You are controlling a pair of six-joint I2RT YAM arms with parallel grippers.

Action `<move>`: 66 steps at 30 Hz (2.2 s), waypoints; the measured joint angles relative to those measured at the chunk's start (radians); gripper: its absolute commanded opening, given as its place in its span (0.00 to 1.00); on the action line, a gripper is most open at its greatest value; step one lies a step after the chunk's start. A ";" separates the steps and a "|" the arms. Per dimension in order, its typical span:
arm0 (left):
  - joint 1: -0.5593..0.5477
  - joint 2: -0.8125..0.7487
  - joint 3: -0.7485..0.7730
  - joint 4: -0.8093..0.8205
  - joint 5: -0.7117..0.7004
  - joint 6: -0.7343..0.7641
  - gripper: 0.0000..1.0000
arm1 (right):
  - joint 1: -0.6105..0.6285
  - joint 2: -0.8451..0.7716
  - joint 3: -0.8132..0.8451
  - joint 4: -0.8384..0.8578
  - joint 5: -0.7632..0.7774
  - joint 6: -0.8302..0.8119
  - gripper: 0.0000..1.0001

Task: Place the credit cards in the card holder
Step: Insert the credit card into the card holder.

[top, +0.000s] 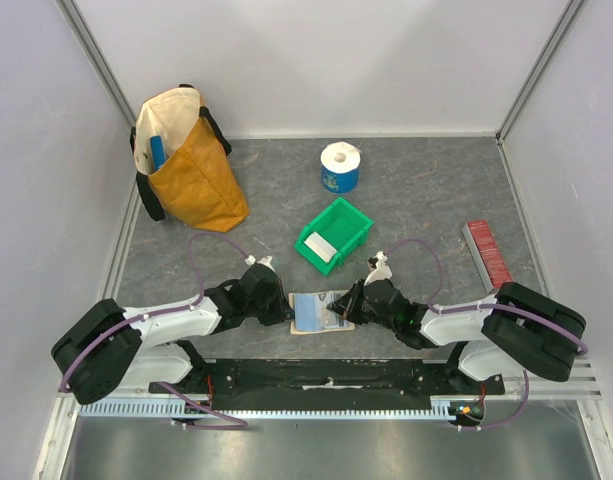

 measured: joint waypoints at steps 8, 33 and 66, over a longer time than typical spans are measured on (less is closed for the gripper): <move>0.000 0.000 0.000 0.000 0.000 0.000 0.02 | 0.000 -0.023 0.014 -0.050 0.006 -0.024 0.00; 0.000 0.000 0.000 0.000 0.000 0.000 0.02 | 0.009 0.028 0.002 0.023 0.004 0.009 0.00; 0.002 0.001 -0.016 0.032 0.010 -0.031 0.02 | 0.084 0.086 0.030 0.060 0.037 0.069 0.22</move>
